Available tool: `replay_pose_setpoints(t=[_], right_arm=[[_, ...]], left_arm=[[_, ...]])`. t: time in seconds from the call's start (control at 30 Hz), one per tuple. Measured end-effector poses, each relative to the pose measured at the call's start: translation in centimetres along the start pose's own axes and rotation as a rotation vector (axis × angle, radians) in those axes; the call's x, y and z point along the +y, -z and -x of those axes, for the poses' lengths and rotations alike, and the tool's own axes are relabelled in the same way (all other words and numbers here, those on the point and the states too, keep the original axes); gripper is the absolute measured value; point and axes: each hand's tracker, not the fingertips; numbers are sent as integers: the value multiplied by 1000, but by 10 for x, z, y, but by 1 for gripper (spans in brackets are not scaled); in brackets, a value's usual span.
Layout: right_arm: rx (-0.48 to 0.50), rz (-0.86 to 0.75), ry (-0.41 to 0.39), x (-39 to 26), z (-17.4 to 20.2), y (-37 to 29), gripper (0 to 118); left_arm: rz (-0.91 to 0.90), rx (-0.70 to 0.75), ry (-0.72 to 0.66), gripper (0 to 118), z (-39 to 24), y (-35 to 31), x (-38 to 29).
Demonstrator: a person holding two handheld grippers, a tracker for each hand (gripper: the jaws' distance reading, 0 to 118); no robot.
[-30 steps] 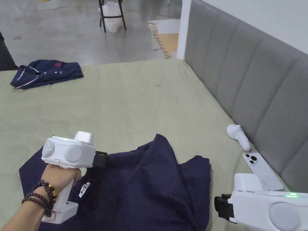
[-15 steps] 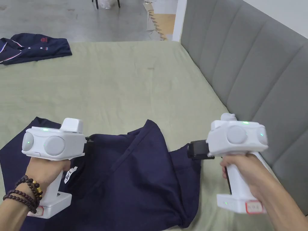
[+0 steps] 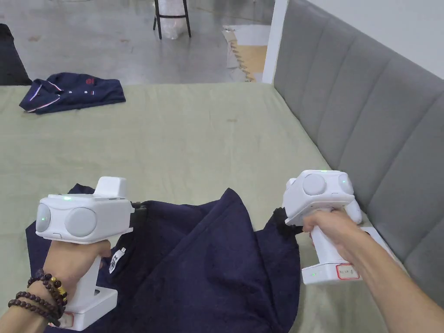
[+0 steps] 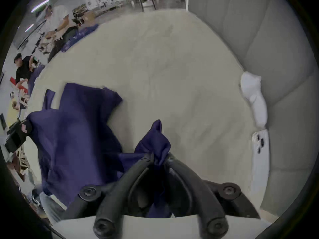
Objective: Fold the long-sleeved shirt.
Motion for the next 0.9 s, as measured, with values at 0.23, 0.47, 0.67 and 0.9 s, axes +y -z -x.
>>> replay_pose_setpoints(t=[0.23, 0.47, 0.67, 0.9], right_arm=[[60, -354, 4, 70, 20, -179, 7], [-62, -689, -26, 175, 46, -318, 8], [-142, -785, -9, 234, 47, -366, 8], [-185, -817, 39, 254, 39, -349, 8]], left_arm=[[-243, 60, 13, 11, 13, -106, 107], [-473, 182, 16, 11, 43, -204, 239], [-573, 285, -12, 11, 84, -245, 300], [-598, 311, -55, 11, 105, -248, 317]])
